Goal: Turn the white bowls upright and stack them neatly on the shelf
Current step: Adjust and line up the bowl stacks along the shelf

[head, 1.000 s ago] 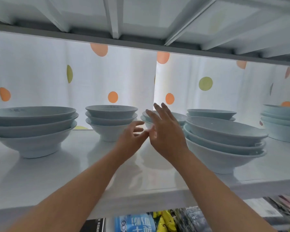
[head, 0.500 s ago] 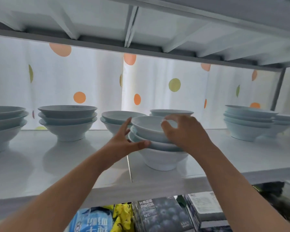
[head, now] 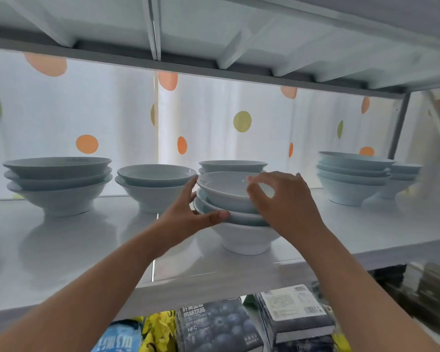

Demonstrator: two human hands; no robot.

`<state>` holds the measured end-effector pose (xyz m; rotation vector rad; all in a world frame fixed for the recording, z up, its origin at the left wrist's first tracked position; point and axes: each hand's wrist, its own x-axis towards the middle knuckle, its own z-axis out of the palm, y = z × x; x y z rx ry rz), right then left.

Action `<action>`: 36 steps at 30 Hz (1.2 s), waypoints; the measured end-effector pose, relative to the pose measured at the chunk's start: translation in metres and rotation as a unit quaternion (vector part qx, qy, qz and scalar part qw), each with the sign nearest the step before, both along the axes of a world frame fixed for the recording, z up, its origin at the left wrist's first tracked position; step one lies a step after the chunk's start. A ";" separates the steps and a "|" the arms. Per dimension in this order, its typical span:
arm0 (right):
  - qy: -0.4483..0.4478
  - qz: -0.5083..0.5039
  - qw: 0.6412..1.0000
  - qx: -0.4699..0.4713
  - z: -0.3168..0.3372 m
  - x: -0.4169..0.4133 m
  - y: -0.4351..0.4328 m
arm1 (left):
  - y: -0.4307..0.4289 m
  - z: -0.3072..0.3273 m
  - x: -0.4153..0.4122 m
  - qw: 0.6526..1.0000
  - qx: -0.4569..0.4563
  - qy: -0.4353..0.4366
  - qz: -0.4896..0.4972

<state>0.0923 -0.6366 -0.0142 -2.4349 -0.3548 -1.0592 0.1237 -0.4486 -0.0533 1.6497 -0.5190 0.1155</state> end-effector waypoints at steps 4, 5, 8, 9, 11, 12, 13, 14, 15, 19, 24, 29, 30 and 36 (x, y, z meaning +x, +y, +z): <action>-0.042 -0.007 0.999 -0.019 -0.016 -0.009 -0.019 | -0.030 0.001 0.006 0.999 -0.015 -0.018 -0.023; -0.052 -0.021 0.998 -0.041 -0.022 -0.009 -0.025 | -0.039 0.001 0.007 0.999 -0.006 -0.028 -0.024; -0.059 -0.048 0.994 -0.079 -0.031 -0.002 -0.045 | -0.062 0.007 0.013 0.999 0.017 -0.042 -0.029; -0.057 -0.049 0.994 -0.081 -0.031 0.002 -0.053 | -0.070 0.008 0.016 0.998 0.024 -0.044 -0.027; -0.052 -0.049 0.994 -0.086 -0.029 0.010 -0.071 | -0.086 0.009 0.025 0.998 0.039 -0.046 -0.020; -0.048 -0.045 0.994 -0.090 -0.027 0.015 -0.081 | -0.095 0.010 0.030 0.998 0.046 -0.045 -0.014; -0.042 -0.040 0.993 -0.099 -0.026 0.020 -0.090 | -0.103 0.011 0.035 0.998 0.053 -0.044 -0.006; -0.032 -0.033 0.993 -0.112 -0.025 0.026 -0.101 | -0.110 0.010 0.042 0.998 0.057 -0.042 0.000; -0.019 -0.025 0.991 -0.130 -0.024 0.032 -0.112 | -0.119 0.010 0.048 0.998 0.060 -0.036 0.004; 0.021 0.006 0.986 -0.164 -0.021 0.061 -0.154 | -0.152 0.008 0.071 0.998 0.052 -0.015 0.014; 0.004 0.041 0.983 -0.178 -0.021 0.099 -0.198 | -0.191 0.006 0.092 0.999 0.027 -0.006 0.047; -0.006 0.075 0.982 -0.174 -0.022 0.134 -0.223 | -0.217 0.007 0.113 0.997 0.028 -0.019 0.076; -0.007 0.081 0.981 -0.174 -0.021 0.140 -0.227 | -0.220 0.007 0.117 0.996 0.036 -0.019 0.085; -0.008 0.111 0.980 -0.166 -0.021 0.172 -0.238 | -0.231 0.013 0.133 0.990 0.067 -0.007 0.120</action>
